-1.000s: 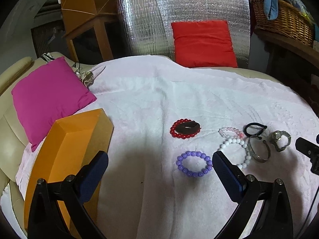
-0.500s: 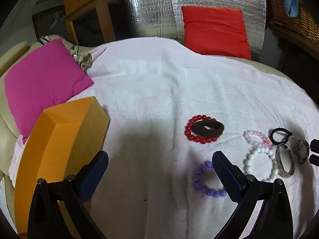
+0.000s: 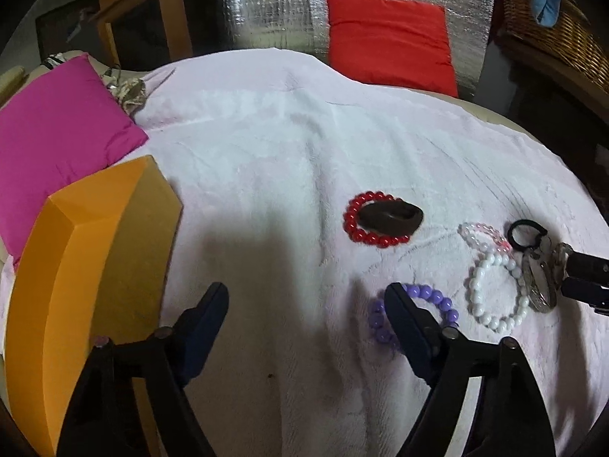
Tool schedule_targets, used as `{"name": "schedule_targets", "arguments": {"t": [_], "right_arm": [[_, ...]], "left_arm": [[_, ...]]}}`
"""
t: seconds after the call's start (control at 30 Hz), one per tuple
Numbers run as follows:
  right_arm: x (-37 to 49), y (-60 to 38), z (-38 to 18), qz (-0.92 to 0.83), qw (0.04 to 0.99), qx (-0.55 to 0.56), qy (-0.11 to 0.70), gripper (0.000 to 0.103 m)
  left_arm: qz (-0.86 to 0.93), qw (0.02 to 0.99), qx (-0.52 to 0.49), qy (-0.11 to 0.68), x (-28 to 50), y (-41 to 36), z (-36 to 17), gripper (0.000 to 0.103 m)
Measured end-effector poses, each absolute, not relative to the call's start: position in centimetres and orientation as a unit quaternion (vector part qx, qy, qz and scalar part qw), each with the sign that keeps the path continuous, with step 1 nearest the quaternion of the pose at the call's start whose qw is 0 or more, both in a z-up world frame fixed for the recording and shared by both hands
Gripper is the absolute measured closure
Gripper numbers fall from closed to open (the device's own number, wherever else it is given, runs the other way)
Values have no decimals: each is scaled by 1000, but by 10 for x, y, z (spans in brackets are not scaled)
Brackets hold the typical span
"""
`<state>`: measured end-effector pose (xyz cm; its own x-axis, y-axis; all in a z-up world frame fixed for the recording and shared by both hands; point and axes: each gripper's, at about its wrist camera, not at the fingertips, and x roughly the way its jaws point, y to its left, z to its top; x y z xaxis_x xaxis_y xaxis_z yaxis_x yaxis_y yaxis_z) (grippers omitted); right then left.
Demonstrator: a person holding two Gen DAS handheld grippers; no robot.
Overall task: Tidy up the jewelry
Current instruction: 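Grasp the purple bead bracelet with the left gripper while the right gripper grasps the silver bangle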
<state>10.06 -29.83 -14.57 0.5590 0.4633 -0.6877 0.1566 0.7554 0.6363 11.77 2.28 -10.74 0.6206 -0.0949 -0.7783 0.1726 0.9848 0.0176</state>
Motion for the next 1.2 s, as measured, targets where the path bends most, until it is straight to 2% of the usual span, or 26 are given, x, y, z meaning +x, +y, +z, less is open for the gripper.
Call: {"name": "schedule_targets", "arguments": {"t": [0.37,0.4,0.47,0.53,0.6,0.63,0.73,0.8,0.83,0.87,0.9,0.97,1.2], "right_arm": [[80,-328,-145,111,787,420,439,39],[81,-326,-148,117,781,424,444,39],[84,-319,-152,119,776,423,452,39],[89,-311,-156,111,776,417,460,39],[94,-304,-161,101,774,413,469,39],[97,-301,-164,92,775,411,472,41],[102,-297,-168,62,784,402,469,55],[103,-297,-169,46,789,398,465,71],[103,-296,-169,34,793,392,465,77],[104,-295,-169,24,799,381,464,88],[104,-294,-168,19,805,369,464,94],[102,-293,-164,14,819,346,458,96],[88,-289,-145,27,849,312,426,96]], "left_arm": [[-126,888,69,437,112,-7,-115,21],[-129,886,73,439,112,-11,-116,24],[-135,880,78,448,112,-16,-119,45],[-143,872,73,463,113,-18,-125,53],[-146,872,64,462,113,-16,-126,55],[-148,872,58,462,113,-14,-125,59],[-143,874,46,463,116,-7,-126,73],[-142,874,36,463,117,-1,-126,79],[-139,876,32,462,117,1,-125,86],[-137,876,31,461,117,1,-125,88],[-138,877,27,460,116,3,-124,89],[-140,877,18,459,115,6,-121,93],[-144,886,6,441,100,16,-102,93]]}}
